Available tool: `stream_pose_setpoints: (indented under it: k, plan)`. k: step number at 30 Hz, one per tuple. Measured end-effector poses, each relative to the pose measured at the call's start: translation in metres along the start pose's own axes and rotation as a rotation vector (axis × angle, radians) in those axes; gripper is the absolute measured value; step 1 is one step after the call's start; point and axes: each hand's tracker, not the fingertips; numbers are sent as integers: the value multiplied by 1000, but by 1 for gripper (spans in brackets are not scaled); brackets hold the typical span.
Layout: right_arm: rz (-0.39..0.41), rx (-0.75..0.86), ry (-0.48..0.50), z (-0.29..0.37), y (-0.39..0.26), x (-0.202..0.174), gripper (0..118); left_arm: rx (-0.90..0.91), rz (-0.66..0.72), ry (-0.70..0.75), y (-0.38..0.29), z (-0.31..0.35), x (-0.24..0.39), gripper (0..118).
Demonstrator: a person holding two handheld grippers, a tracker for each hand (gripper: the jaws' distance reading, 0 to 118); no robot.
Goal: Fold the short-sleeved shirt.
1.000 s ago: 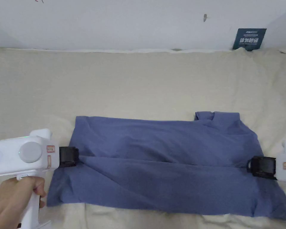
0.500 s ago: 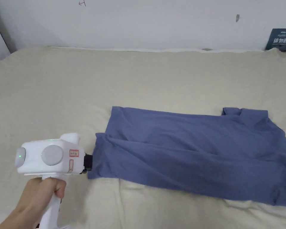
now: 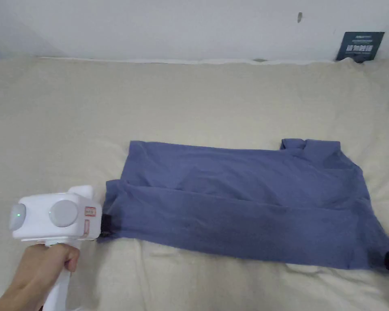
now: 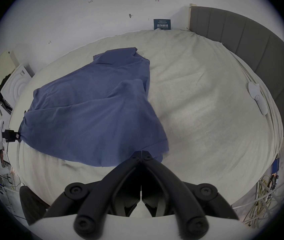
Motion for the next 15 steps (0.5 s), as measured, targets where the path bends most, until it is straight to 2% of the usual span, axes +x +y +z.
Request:
stream_pose_setpoints:
  k: [1, 2, 3, 6, 8, 9, 10, 11, 12, 13, 14, 15]
  plan:
    - [3, -5, -12, -1, 2, -2, 75, 8, 0, 2, -2, 2, 3, 2]
    - [2, -11, -9, -4, 4, -4, 111, 6, 3, 0, -2, 1, 3, 2]
    - [-9, -25, 16, -7, 4, -4, 116, 8, 7, -1, -3, 1, 3, 2]
    - [-24, -61, 35, -26, 8, -2, 116, 9, -9, 9, -4, 6, 14, 2]
    - [10, -63, -11, -41, 11, -5, 116, 3, -20, 17, -7, 6, 19, 2]
    - [35, -65, -51, -48, 14, -7, 111, -17, -7, 1, 0, 3, 13, 2]
    - [49, -72, -57, -50, 13, -10, 96, -17, -4, 2, 1, 2, 13, 2]
    - [37, -72, -45, -54, 14, -10, 58, -17, -1, 2, 1, 2, 14, 2]
    - [29, -75, -34, -56, 16, -9, 58, -23, 3, -3, 2, 2, 11, 2]
    - [24, -74, -22, -58, 17, -9, 43, -27, 2, -2, 2, 1, 11, 2]
    - [27, -67, -24, -54, 17, -10, 18, -29, 0, 0, 2, 1, 12, 2]
    - [14, -50, 2, -49, 17, -11, 11, -32, -5, 1, 2, 3, 13, 2]
